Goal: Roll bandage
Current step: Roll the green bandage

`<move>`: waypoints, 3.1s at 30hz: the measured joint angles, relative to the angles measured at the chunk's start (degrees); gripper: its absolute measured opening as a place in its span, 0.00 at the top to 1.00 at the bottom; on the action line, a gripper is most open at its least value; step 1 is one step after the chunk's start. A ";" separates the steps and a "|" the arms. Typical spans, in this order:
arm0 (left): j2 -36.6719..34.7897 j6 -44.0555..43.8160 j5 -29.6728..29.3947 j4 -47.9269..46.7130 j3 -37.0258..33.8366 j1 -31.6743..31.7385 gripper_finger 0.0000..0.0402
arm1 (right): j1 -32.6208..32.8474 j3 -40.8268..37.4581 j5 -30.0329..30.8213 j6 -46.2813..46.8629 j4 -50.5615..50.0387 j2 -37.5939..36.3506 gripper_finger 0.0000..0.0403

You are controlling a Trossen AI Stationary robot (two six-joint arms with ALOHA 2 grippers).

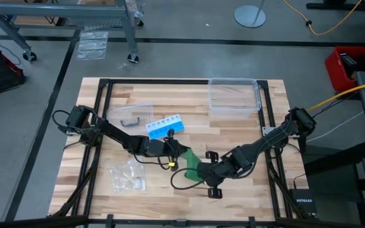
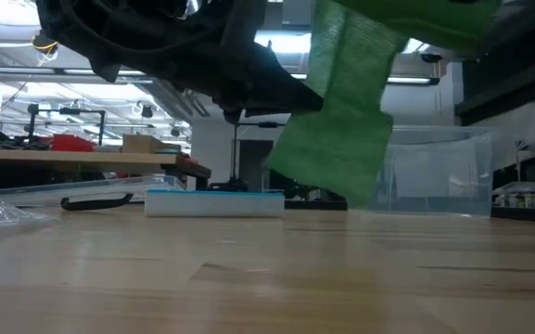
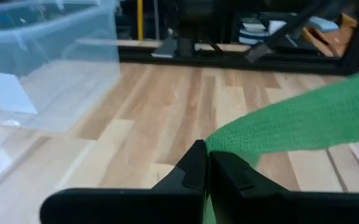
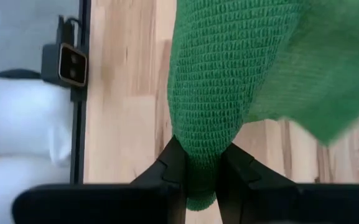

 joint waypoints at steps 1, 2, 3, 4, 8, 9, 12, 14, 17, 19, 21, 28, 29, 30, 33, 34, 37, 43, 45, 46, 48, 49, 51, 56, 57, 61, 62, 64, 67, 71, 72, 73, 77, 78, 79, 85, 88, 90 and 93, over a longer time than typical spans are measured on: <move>0.00 -0.36 0.57 -0.70 0.00 -0.06 1.00 | -0.23 0.00 0.74 0.15 -0.01 0.00 0.87; 0.00 -1.05 0.94 -1.59 0.00 -0.22 1.00 | -0.38 0.00 1.26 0.37 -0.24 0.00 0.87; 0.00 -1.60 1.14 -2.70 0.00 -0.45 1.00 | -0.48 0.00 1.95 0.60 -0.51 0.00 0.87; 0.00 -2.30 1.16 -4.05 0.00 -0.64 1.00 | -0.78 0.00 2.55 0.81 -0.57 0.00 0.87; 0.00 -5.78 1.30 -9.14 0.00 -1.96 1.00 | -1.18 0.00 5.87 2.13 -3.40 0.02 0.87; 0.00 -6.58 1.30 -10.06 0.00 -2.33 1.00 | -1.18 0.00 7.19 2.74 -4.31 0.02 0.87; 0.00 -8.66 1.31 -11.45 0.00 -3.61 1.00 | -1.16 0.00 9.38 4.71 -7.17 0.02 0.87; -0.01 -8.88 1.32 -11.40 0.00 -4.36 1.00 | -1.14 0.00 9.84 5.74 -8.19 0.02 0.87; -0.02 -8.68 1.32 -11.89 0.00 -5.33 0.99 | -1.14 0.00 9.45 6.40 -10.12 0.02 0.87; -0.02 -7.87 1.28 -11.85 0.00 -5.46 1.00 | -1.13 0.00 7.84 6.43 -10.30 0.02 0.87; -0.02 -7.36 0.50 -11.85 0.00 -5.25 1.00 | -1.12 0.00 5.78 6.42 -10.30 0.02 0.87; -0.02 -7.42 -0.64 -13.10 0.00 -2.45 0.95 | -1.04 0.00 -2.42 6.19 -10.22 0.02 0.87; -0.02 -7.53 -0.54 -13.78 0.00 -2.01 0.94 | -1.01 0.00 -3.25 6.17 -10.12 0.02 0.87; -0.02 -7.54 -0.13 -14.57 0.00 -1.59 0.93 | -1.01 0.00 -3.88 6.20 -9.89 0.02 0.87; -0.02 -8.81 0.92 -17.53 0.00 -0.65 0.90 | -1.01 0.00 -4.07 6.30 -9.23 0.02 0.87; -0.02 -9.55 1.16 -18.99 0.00 -0.47 0.89 | -1.01 0.00 -3.37 6.30 -9.23 0.02 0.87; -0.02 -13.18 2.62 -23.63 0.00 -0.29 0.84 | -1.11 0.00 0.28 6.34 -9.28 0.02 0.87; -0.02 -18.94 5.82 -25.67 0.00 -2.02 0.78 | -2.87 0.00 6.11 7.41 -9.39 -0.61 0.87; -0.02 -17.58 5.76 -24.16 0.00 -3.51 0.78 | -3.82 0.00 7.43 7.81 -9.69 -1.50 0.87; -0.02 -16.77 5.73 -23.56 0.00 -4.26 0.78 | -4.33 0.00 7.91 7.91 -9.91 -2.10 0.87; -0.06 -15.70 5.26 -22.54 0.00 -5.76 0.79 | -5.48 0.00 8.54 7.95 -10.70 -3.23 0.87; -0.17 -15.23 4.61 -22.07 0.00 -6.52 0.80 | -6.08 0.00 8.93 7.95 -11.05 -3.89 0.87; -0.21 -15.00 2.20 -19.88 0.00 -8.01 0.82 | -7.43 0.00 9.40 7.97 -11.22 -5.30 0.87; -0.30 -8.95 -8.88 -11.44 0.00 -11.56 0.85 | -11.60 0.00 9.21 8.02 -9.55 -8.20 0.87; -0.31 -7.22 -11.96 -9.60 0.00 -12.15 0.86 | -12.44 0.00 8.60 8.02 -8.66 -8.80 0.87; -0.33 0.28 -25.06 -1.42 0.00 -13.36 0.88 | -15.59 0.00 4.54 8.12 -4.03 -10.54 0.87; -0.35 2.04 -28.20 0.55 0.00 -13.35 0.89 | -16.24 0.00 3.45 8.11 -2.65 -10.84 0.87; -0.34 5.20 -32.17 4.26 0.00 -13.00 0.90 | -17.52 0.00 0.78 8.09 0.47 -11.43 0.87; -0.35 8.38 -33.56 8.41 0.02 -11.63 0.91 | -19.06 0.00 -3.82 8.11 5.41 -11.65 0.87; -0.35 5.89 -33.62 8.67 0.02 -8.70 0.91 | -20.82 0.00 -9.46 8.24 9.99 -11.61 0.87; -0.35 4.47 -33.49 7.50 0.04 -7.98 0.91 | -21.20 0.00 -10.06 8.32 10.46 -11.61 0.87; -0.35 3.11 -32.73 5.77 0.05 -7.28 0.91 | -21.52 0.00 -10.55 8.36 10.67 -11.61 0.87; -0.35 -3.88 -22.67 -1.43 0.05 -4.52 0.91 | -22.54 0.00 -12.23 8.33 10.61 -11.58 0.87; -0.35 -5.65 -18.66 -2.98 0.05 -3.86 0.91 | -22.56 0.00 -12.34 8.33 10.60 -11.58 0.87; -0.35 -6.70 -15.14 -4.21 0.07 -3.23 0.91 | -22.83 0.00 -12.39 8.32 10.56 -11.58 0.87; -0.35 -5.54 -8.72 -5.69 0.07 -1.90 0.89 | -23.26 0.00 -13.75 8.07 10.66 -11.58 0.87; -0.35 -4.41 -8.65 -5.38 0.07 -1.90 0.81 | -23.28 0.00 -15.69 7.96 10.68 -11.58 0.87; -0.35 -4.74 -8.60 -5.41 0.07 -1.97 0.75 | -23.26 0.00 -15.76 7.96 10.66 -11.58 0.87; -0.35 -6.43 -8.15 -5.43 0.07 -2.32 0.65 | -23.26 0.00 -15.79 7.93 10.40 -11.56 0.87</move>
